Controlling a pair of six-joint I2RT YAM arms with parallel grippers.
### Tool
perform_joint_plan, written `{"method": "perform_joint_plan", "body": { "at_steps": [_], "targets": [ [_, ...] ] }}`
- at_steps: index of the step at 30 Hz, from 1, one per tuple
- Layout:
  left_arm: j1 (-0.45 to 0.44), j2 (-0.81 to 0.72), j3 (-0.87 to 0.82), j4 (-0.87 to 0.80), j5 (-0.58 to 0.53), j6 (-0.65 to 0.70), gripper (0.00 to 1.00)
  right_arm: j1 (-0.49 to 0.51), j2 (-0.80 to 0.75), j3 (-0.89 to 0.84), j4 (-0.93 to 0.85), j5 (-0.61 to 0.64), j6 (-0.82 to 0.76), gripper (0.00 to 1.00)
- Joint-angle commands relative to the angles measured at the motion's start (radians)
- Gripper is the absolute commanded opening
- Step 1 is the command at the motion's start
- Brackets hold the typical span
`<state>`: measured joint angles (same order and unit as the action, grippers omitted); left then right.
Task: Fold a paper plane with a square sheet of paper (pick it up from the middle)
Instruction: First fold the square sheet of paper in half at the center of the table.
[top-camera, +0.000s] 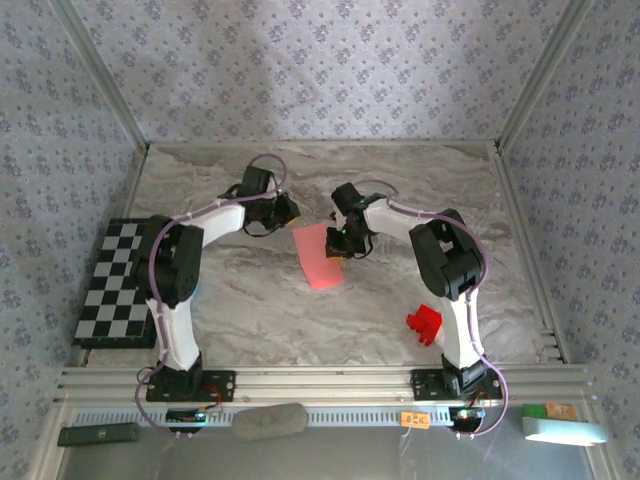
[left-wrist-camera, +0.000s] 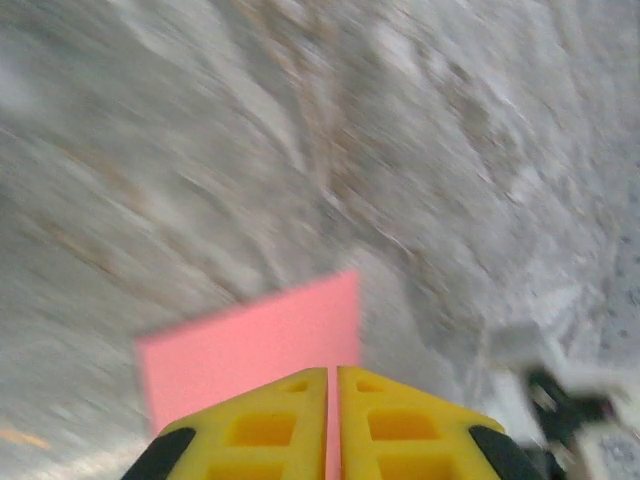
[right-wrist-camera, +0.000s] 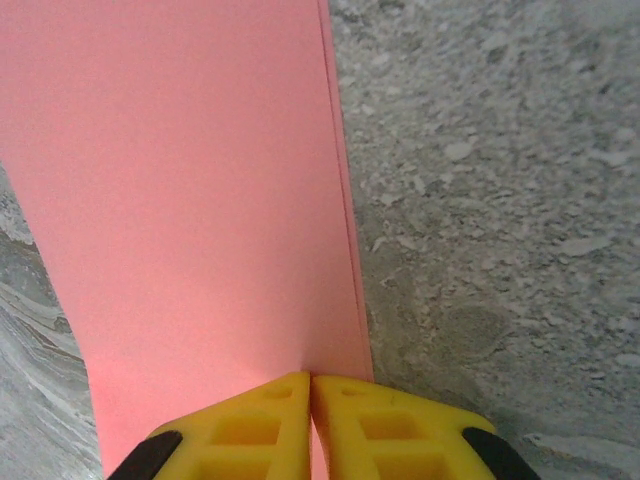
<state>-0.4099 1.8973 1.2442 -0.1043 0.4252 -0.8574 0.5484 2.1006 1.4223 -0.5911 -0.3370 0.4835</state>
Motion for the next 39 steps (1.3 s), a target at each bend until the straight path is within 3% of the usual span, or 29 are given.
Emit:
{"method": "perform_joint_plan", "body": {
  "at_steps": [1, 5, 11, 20, 28, 33, 39],
  "targets": [
    [-0.04, -0.05, -0.093, 0.071, -0.001, -0.116, 0.1, -0.03, 0.131, -0.11, -0.099, 0.232, 0.041, 0.14],
    [-0.066, -0.038, -0.185, 0.168, 0.077, -0.198, 0.1, -0.024, 0.103, -0.148, -0.073, 0.211, 0.108, 0.14],
    [-0.091, -0.026, -0.233, 0.176, 0.116, -0.209, 0.09, -0.024, 0.046, -0.198, -0.027, 0.173, 0.213, 0.13],
    [-0.099, 0.005, -0.252, 0.103, 0.151, -0.152, 0.08, -0.026, 0.055, -0.194, -0.028, 0.169, 0.223, 0.13],
    [-0.072, -0.009, -0.334, -0.023, 0.1, -0.018, 0.06, -0.031, 0.062, -0.218, -0.014, 0.181, 0.241, 0.13],
    [-0.015, -0.103, -0.384, -0.02, 0.118, 0.02, 0.06, -0.036, 0.063, -0.221, 0.02, 0.177, 0.25, 0.13],
    [-0.068, -0.162, -0.325, 0.069, 0.198, -0.031, 0.07, -0.039, 0.071, -0.213, 0.012, 0.174, 0.231, 0.12]
  ]
}}
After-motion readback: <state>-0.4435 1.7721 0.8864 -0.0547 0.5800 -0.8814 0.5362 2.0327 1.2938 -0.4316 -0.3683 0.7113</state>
